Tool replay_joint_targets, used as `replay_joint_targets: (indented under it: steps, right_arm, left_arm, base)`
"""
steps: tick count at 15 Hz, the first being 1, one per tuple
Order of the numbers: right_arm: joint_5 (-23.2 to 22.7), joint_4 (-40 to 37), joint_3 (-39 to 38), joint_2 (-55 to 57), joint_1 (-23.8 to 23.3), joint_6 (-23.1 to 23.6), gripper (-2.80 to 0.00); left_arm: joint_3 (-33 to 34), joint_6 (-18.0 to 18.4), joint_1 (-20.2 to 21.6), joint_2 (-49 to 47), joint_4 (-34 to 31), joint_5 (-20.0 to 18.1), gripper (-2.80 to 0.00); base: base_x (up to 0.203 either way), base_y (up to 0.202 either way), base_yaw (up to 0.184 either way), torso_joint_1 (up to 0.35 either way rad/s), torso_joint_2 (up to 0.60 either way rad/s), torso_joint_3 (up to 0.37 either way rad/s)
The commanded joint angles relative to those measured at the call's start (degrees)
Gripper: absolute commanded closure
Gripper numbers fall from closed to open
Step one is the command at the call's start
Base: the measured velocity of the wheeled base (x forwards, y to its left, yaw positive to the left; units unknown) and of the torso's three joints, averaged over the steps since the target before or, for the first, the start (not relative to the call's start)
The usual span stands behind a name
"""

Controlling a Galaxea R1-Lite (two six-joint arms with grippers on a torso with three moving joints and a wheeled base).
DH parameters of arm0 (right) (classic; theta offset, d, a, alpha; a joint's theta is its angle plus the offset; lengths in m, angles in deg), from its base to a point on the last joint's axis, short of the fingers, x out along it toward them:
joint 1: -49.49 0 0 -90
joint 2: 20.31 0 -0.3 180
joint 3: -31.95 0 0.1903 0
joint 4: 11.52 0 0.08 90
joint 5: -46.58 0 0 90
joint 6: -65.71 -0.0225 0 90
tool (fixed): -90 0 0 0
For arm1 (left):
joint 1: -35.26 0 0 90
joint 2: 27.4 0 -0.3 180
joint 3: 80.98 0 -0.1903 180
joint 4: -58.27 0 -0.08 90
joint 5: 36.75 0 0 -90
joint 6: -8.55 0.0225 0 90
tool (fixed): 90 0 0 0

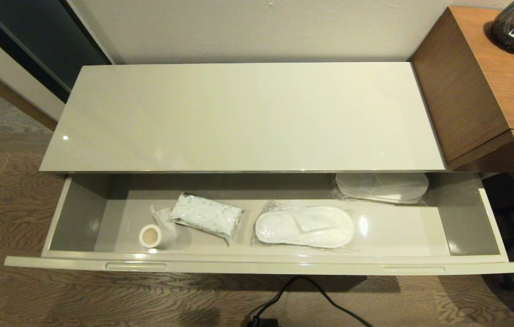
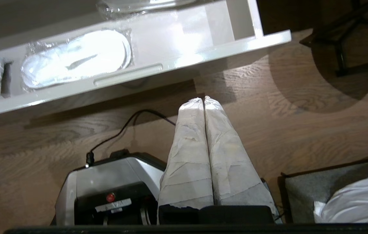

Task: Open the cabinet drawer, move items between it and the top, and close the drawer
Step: Open the drawer

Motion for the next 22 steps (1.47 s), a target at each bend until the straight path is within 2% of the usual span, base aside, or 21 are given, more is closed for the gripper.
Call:
replay_joint_targets:
  steps: [1,3,5,8,11,13,22]
  right_arm:
    - [0.15,0.08,-0.48,-0.70,1.49,-0.11,0.00]
    - [0.27,-0.13,-0.74,-2.68,5.92,0.13,0.00]
    - [0.17,0.54,-4.78,-4.72,5.80,1.04,0.00]
    - [-0.14,4.38,-10.34,-10.40,5.52,5.86,0.00]
    - [-1.36,20.76,-25.29,-13.23,5.50,9.57,0.00]
    - [-2.65,31.01,-30.14,-14.32,5.49,10.06,0.00]
    - [-2.82,31.30,-30.29,-14.42,5.49,10.11,0.00]
  left_arm:
    - [-0.01,-0.05,0.03,-0.04,-0.16,-0.06,0.00]
    - [-0.01,-0.05,-0.03,0.32,-0.22,0.03,0.00]
    - [0.24,-0.01,-0.21,0.55,-0.24,0.02,0.00]
    - [0.93,0.04,-0.34,0.84,-0.16,-0.06,0.00]
    - [1.74,0.83,-0.76,1.63,-0.16,-0.06,0.00]
    - [2.53,1.53,-0.93,2.07,-0.07,-0.06,0.00]
    - [2.00,3.39,-1.19,1.27,2.23,0.57,0.00]
  base:
    - [0.000,0.000,0.000,0.000,0.00,0.000]
    - [0.000,0.000,0.000,0.000,0.00,0.000]
    - [0.000,0.000,0.000,0.000,0.00,0.000]
    - [0.000,0.000,0.000,0.000,0.00,0.000]
    - [0.000,0.000,0.000,0.000,0.00,0.000]
    - [0.000,0.000,0.000,0.000,0.00,0.000]
    - [0.000,0.000,0.000,0.000,0.00,0.000]
